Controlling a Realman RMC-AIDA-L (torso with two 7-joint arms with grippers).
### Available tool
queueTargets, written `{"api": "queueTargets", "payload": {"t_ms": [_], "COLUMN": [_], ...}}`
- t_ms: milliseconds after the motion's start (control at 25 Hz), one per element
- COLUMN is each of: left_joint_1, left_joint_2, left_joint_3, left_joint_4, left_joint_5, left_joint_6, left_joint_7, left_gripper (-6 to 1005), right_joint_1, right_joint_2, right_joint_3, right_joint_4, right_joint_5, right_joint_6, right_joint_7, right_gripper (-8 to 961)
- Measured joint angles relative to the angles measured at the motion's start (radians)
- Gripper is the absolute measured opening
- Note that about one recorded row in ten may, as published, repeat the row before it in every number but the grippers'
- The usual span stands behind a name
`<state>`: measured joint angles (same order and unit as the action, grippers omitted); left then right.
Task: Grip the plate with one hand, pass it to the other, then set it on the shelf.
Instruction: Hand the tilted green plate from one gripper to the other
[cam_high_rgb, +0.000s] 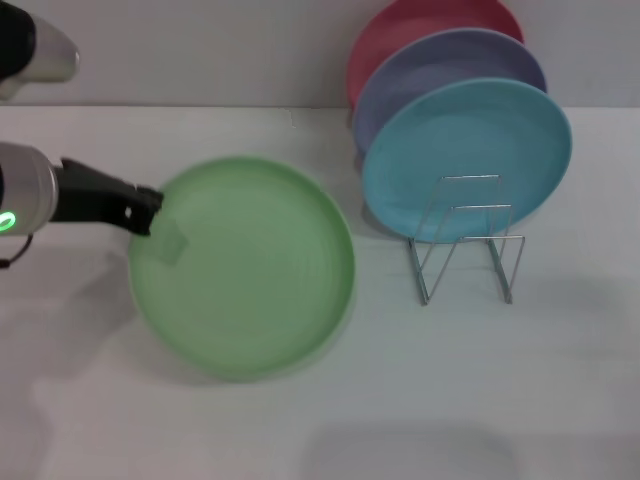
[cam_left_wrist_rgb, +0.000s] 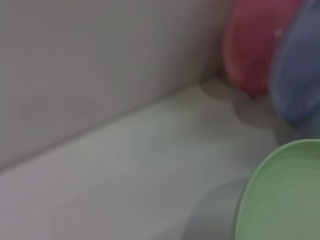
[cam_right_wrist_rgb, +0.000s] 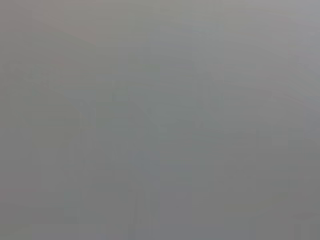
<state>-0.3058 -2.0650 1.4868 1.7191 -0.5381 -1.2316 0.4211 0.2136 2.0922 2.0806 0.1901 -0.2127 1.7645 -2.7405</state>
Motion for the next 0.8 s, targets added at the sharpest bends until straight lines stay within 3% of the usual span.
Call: {"api": "queueTargets", "payload": {"t_ms": [200, 400, 520, 560, 600, 720, 760, 800], "left_joint_1": [0.032, 0.061, 0.077, 0.079, 0.079, 0.080, 0.081, 0.081], "left_joint_2": [-0.001, -0.002, -0.002, -0.002, -0.002, -0.003, -0.003, -0.003], "left_joint_3": [0.006, 0.015, 0.039, 0.046, 0.046, 0.049, 0.056, 0.056], "left_joint_4": [0.030, 0.020, 0.022, 0.024, 0.024, 0.026, 0.027, 0.027], "left_joint_5": [-0.002, -0.002, -0.002, -0.002, -0.002, -0.002, -0.004, -0.004], "left_joint_6": [0.116, 0.246, 0.287, 0.290, 0.290, 0.289, 0.294, 0.294], "left_joint_7": [0.020, 0.035, 0.038, 0.038, 0.038, 0.031, 0.027, 0.027], "left_gripper": [32, 33, 34, 34, 34, 35, 35, 36], "right_joint_1": [0.021, 0.064, 0.084, 0.094, 0.094, 0.102, 0.104, 0.104], "right_joint_2": [-0.015, -0.025, -0.018, -0.020, -0.020, -0.021, -0.019, -0.019], "right_joint_3": [0.005, -0.009, -0.016, -0.032, -0.032, -0.068, -0.110, -0.110], "right_joint_4": [0.081, 0.221, 0.363, 0.467, 0.467, 0.666, 0.791, 0.791], "right_joint_5": [0.030, -0.095, -0.238, -0.358, -0.358, -0.576, -0.710, -0.710], "right_joint_6": [-0.037, -0.213, -0.411, -0.518, -0.518, -0.684, -0.778, -0.778], "right_joint_7": [0.221, 0.319, 0.398, 0.502, 0.502, 0.698, 0.800, 0.800], "right_gripper": [828, 829, 829, 829, 829, 829, 829, 829]}}
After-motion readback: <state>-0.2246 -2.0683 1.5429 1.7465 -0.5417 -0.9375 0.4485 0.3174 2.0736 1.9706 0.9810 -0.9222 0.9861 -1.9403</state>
